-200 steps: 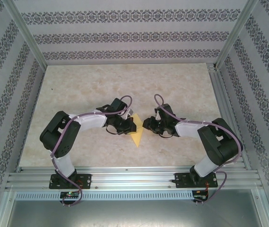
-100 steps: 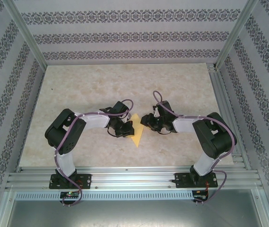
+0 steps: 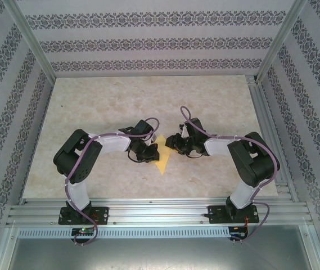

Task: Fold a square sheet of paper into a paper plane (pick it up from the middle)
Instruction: Fourth fold the wing at the center of the table.

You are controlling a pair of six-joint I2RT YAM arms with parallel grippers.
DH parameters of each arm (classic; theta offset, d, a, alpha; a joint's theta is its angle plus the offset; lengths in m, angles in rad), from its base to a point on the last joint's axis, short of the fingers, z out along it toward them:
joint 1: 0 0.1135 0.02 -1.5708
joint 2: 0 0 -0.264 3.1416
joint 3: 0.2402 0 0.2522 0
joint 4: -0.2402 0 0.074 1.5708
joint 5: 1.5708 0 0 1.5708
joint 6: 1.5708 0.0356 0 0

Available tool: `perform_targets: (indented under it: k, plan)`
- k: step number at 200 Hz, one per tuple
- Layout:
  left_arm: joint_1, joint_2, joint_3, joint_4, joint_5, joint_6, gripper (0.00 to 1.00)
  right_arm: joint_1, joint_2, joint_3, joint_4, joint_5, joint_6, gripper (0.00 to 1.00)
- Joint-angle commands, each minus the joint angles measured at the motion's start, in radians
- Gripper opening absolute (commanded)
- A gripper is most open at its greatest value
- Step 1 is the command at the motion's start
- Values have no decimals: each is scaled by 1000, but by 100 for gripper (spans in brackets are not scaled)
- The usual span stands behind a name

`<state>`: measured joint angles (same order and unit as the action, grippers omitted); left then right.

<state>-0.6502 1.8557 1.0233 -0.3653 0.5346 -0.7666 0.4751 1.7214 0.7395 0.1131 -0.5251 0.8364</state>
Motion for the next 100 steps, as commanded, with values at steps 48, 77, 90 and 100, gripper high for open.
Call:
perform_targets:
  k: [48, 77, 90, 100]
  plan:
    - [-9, -5, 32, -37, -33, 23, 2, -10, -1, 11, -24, -3, -32, 39]
    - [-9, -14, 28, -31, -35, 16, 2, -10, 7, 20, -49, 9, -49, 39]
    - [-9, -16, 27, -35, -39, 16, 2, -12, 10, 20, -48, 7, -49, 40]
    - [-9, -18, 25, -35, -39, 15, 2, -12, 10, 23, -56, 11, -52, 40]
